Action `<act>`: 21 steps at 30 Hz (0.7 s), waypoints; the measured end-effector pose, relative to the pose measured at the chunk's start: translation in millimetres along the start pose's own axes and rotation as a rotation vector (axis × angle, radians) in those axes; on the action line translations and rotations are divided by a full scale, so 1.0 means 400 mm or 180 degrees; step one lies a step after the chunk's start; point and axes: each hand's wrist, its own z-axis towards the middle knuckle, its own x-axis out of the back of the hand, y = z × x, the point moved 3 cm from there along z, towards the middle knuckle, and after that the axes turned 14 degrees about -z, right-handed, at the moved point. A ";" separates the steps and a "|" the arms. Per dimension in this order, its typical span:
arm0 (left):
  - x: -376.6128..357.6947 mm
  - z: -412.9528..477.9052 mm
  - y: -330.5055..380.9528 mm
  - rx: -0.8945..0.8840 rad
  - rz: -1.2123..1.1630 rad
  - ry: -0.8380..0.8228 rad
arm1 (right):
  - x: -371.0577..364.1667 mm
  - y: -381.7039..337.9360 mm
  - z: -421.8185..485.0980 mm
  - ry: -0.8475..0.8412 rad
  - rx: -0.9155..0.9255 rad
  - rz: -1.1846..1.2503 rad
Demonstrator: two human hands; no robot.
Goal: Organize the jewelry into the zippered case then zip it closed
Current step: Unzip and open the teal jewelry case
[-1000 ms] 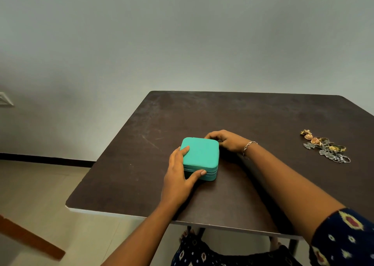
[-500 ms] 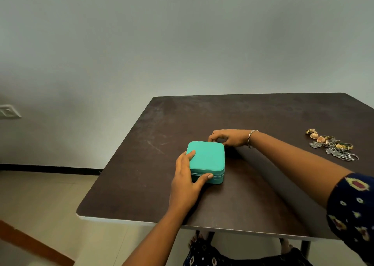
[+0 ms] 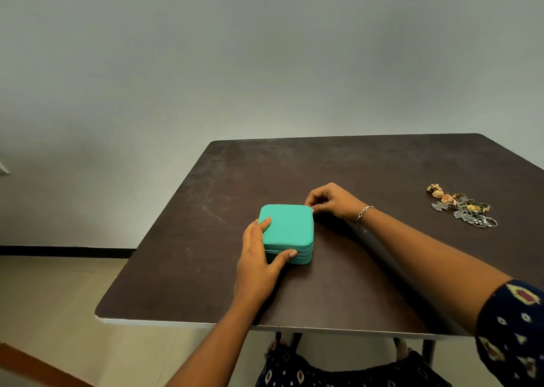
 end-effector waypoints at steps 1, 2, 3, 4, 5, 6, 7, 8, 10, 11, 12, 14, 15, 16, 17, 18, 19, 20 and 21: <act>0.000 0.000 0.000 -0.0002 -0.0002 0.0002 | -0.004 0.001 -0.008 0.0140 -0.0078 0.0101; -0.001 -0.001 0.001 -0.0001 0.0002 0.0005 | -0.008 0.002 -0.016 0.0275 -0.0157 0.0184; -0.001 -0.002 0.001 0.0000 0.0009 0.0009 | -0.012 0.003 -0.024 0.0393 -0.0241 0.0226; -0.001 -0.002 0.002 -0.0009 0.0013 0.0019 | -0.014 0.003 -0.034 0.0494 -0.0323 0.0235; -0.001 -0.002 0.002 -0.0021 0.0013 0.0029 | -0.016 0.004 -0.043 0.0590 -0.0402 0.0235; -0.001 -0.003 0.003 -0.0031 0.0014 0.0033 | -0.018 0.005 -0.054 0.0688 -0.0472 0.0243; -0.002 -0.003 0.003 -0.0031 0.0019 0.0031 | -0.019 0.005 -0.064 0.0782 -0.0531 0.0262; -0.002 -0.003 0.004 -0.0023 0.0030 0.0023 | -0.021 0.004 -0.075 0.0868 -0.0587 0.0286; -0.002 -0.003 0.004 -0.0004 0.0054 0.0015 | -0.025 -0.001 -0.095 0.1003 -0.0675 0.0310; -0.003 -0.004 0.004 0.0000 0.0066 0.0014 | -0.027 -0.004 -0.102 0.1054 -0.0712 0.0305; -0.003 -0.004 0.004 -0.0002 0.0079 0.0015 | -0.029 -0.007 -0.110 0.1089 -0.0748 0.0294; -0.003 -0.006 0.005 -0.0015 0.0095 0.0025 | -0.033 -0.012 -0.125 0.1123 -0.0847 0.0294; -0.004 -0.006 0.005 -0.0024 0.0094 0.0028 | -0.035 -0.014 -0.132 0.1140 -0.0906 0.0311; -0.004 -0.006 0.005 -0.0035 0.0091 0.0030 | -0.038 -0.015 -0.140 0.1155 -0.0958 0.0335; -0.004 -0.005 0.004 -0.0043 0.0090 0.0034 | -0.041 -0.017 -0.148 0.1166 -0.1002 0.0362; -0.004 -0.005 0.004 -0.0047 0.0094 0.0034 | -0.044 -0.019 -0.156 0.1172 -0.1042 0.0385; -0.004 -0.004 0.003 -0.0046 0.0100 0.0033 | -0.047 -0.022 -0.164 0.1167 -0.1074 0.0400; -0.004 -0.004 0.002 -0.0042 0.0106 0.0033 | -0.050 -0.026 -0.172 0.1151 -0.1091 0.0401; -0.004 -0.003 0.001 -0.0038 0.0110 0.0035 | -0.054 -0.032 -0.180 0.1133 -0.1089 0.0392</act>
